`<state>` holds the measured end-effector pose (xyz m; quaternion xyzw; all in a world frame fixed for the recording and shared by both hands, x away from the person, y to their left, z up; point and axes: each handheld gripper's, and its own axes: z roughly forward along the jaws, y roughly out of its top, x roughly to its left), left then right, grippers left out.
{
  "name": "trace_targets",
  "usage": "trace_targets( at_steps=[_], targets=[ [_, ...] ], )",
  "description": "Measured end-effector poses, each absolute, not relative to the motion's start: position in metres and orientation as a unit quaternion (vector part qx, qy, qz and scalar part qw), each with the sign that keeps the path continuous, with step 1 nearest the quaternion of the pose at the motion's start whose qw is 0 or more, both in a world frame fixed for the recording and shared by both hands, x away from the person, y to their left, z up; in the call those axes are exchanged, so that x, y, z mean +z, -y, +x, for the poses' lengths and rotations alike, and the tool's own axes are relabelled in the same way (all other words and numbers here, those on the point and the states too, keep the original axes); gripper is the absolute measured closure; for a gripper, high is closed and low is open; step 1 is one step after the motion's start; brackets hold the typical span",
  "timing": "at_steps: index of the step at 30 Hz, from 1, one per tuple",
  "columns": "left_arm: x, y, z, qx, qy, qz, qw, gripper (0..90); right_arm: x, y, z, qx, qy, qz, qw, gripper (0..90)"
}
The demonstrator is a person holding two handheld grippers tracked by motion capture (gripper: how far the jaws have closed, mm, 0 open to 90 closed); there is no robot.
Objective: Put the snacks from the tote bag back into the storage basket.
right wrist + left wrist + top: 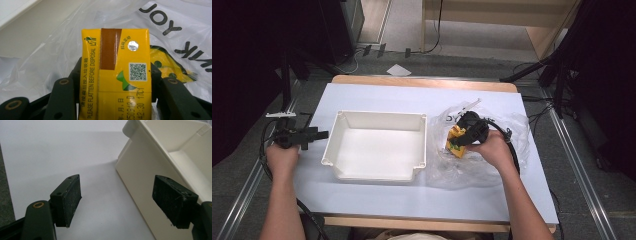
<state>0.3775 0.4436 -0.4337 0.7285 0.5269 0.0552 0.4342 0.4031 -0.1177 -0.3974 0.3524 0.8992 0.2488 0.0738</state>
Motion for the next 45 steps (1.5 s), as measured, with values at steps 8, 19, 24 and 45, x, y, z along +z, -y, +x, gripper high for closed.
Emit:
trace_targets(
  at_steps=[8, 19, 24, 45],
  targets=[
    [-0.433, -0.445, 0.376, 0.057, -0.528, 0.726, 0.437, 24.3, -0.388, 0.124, 0.402, 0.261, -0.893, 0.358, 0.077, 52.4],
    [-0.433, -0.444, 0.377, 0.056, -0.528, 0.728, 0.434, 24.3, -0.374, 0.129, 0.400, 0.267, -0.888, 0.365, 0.080, 52.5],
    [-0.433, -0.444, 0.376, 0.056, -0.528, 0.728, 0.434, 24.3, -0.369, 0.128, 0.398, 0.268, -0.889, 0.361, 0.084, 52.6],
    [-0.435, -0.446, 0.375, 0.055, -0.531, 0.726, 0.433, 24.3, -0.347, 0.111, 0.404, 0.275, -0.899, 0.333, 0.080, 52.6]
  ],
)
